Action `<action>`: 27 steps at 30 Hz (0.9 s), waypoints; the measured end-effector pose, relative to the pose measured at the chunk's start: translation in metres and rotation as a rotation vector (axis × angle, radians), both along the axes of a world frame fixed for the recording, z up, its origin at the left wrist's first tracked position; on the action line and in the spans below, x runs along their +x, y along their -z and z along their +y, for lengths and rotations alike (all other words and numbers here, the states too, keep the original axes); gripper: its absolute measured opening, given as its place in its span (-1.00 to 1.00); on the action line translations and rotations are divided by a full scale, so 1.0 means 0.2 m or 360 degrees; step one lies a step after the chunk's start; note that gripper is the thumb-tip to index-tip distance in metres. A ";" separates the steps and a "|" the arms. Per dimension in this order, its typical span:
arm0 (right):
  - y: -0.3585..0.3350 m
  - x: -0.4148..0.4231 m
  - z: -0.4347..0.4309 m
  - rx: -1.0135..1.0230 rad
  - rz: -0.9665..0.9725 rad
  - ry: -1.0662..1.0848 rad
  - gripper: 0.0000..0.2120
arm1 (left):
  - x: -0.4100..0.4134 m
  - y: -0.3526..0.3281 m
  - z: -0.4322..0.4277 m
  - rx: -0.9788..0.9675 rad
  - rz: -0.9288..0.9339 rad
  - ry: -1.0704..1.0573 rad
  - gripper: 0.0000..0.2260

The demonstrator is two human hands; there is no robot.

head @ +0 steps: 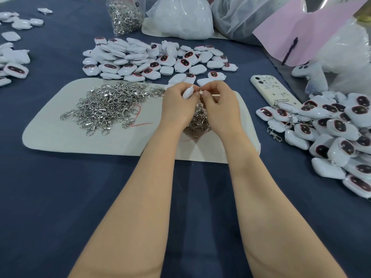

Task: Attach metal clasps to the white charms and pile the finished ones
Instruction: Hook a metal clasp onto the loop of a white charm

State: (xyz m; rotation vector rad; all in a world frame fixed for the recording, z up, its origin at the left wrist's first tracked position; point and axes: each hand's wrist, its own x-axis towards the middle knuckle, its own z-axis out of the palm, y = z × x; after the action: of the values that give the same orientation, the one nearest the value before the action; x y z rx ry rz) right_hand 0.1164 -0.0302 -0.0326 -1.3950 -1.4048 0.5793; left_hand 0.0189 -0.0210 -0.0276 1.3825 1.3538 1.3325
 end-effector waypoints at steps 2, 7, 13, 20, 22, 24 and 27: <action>0.00 0.00 0.00 -0.0002 0.0004 0.0008 -0.86 | 0.00 0.00 0.00 0.0018 0.0005 -0.0037 -0.86; 0.00 0.00 0.00 -0.0026 0.0009 0.0019 -0.84 | 0.00 0.00 0.00 0.0141 0.0140 -0.0055 -0.94; -0.02 0.01 -0.01 -0.0051 0.0027 -0.0072 -0.87 | 0.01 0.02 0.01 0.0180 0.0219 -0.0067 -0.96; -0.04 0.01 -0.03 -0.0197 0.0158 -0.0181 -0.89 | 0.00 0.02 0.01 0.0094 -0.0007 -0.0157 -0.87; -0.04 0.01 -0.03 -0.0262 0.0239 -0.0238 -0.88 | 0.00 0.02 0.01 0.0063 -0.0078 -0.0172 -0.83; -0.04 0.01 -0.04 -0.0313 0.0303 -0.0273 -0.92 | 0.00 0.01 0.00 0.0035 -0.0160 -0.0177 -0.85; -0.04 0.01 -0.03 -0.0308 0.0333 -0.0172 -0.89 | 0.00 0.00 -0.01 -0.0001 -0.0274 -0.0117 -0.87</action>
State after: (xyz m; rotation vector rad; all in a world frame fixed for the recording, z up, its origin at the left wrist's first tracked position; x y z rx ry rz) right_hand 0.1181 -0.0368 -0.0244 -1.3699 -1.2869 0.9254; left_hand 0.0180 -0.0223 -0.0268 1.1981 1.2994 1.4637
